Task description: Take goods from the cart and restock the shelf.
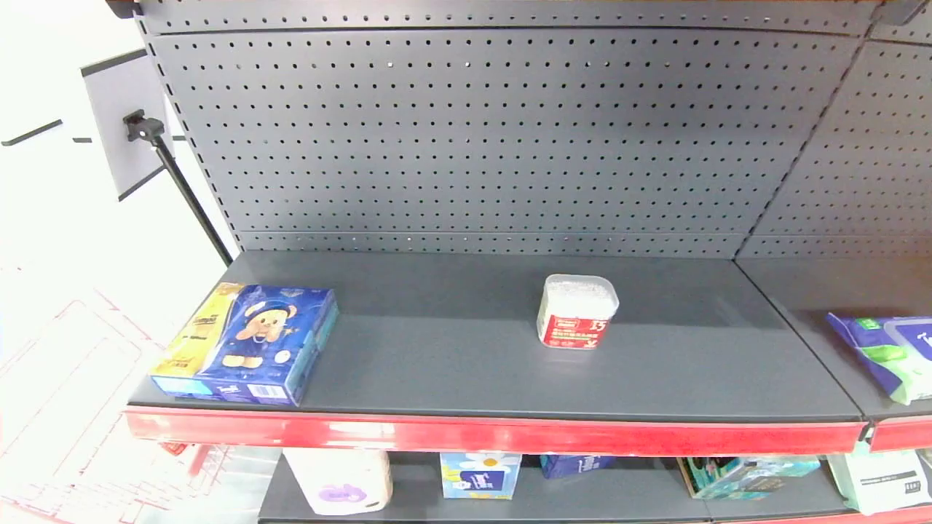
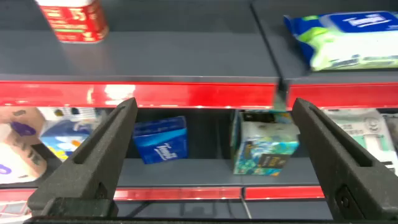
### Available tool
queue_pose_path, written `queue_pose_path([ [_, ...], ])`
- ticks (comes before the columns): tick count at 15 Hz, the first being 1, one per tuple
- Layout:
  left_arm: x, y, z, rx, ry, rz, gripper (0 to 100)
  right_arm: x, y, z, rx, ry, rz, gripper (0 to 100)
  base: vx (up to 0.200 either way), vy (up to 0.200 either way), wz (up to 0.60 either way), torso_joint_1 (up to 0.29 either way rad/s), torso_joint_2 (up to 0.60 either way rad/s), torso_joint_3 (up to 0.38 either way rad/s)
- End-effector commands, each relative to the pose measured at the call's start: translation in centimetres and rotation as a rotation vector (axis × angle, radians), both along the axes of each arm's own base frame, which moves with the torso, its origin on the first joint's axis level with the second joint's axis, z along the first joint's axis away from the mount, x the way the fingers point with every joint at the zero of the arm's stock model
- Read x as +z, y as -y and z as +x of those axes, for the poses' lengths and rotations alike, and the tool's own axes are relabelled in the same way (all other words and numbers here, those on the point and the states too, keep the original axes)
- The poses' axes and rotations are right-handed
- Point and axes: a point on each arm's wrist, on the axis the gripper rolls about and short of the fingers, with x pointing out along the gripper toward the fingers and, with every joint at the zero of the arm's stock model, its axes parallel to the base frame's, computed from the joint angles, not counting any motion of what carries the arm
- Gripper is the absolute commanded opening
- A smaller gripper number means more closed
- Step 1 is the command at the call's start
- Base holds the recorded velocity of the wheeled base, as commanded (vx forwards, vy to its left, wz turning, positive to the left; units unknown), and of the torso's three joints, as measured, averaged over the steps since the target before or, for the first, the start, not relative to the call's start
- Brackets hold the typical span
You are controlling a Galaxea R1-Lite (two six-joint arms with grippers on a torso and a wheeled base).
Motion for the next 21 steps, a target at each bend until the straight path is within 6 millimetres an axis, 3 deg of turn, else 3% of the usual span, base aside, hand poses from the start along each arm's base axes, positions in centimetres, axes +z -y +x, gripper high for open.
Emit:
queue_pose_path([
  [1,0.00,0.00,0.00,0.001,0.000,0.000,100,0.00,0.00,0.00,0.000,0.000,0.000,100,0.000,0.200,0.00,0.007,0.01,0.002],
  [21,0.00,-0.01,0.00,0.006,0.000,-0.003,100,0.00,0.00,0.00,0.000,0.000,0.000,100,0.000,0.200,0.00,0.001,0.00,0.002],
])
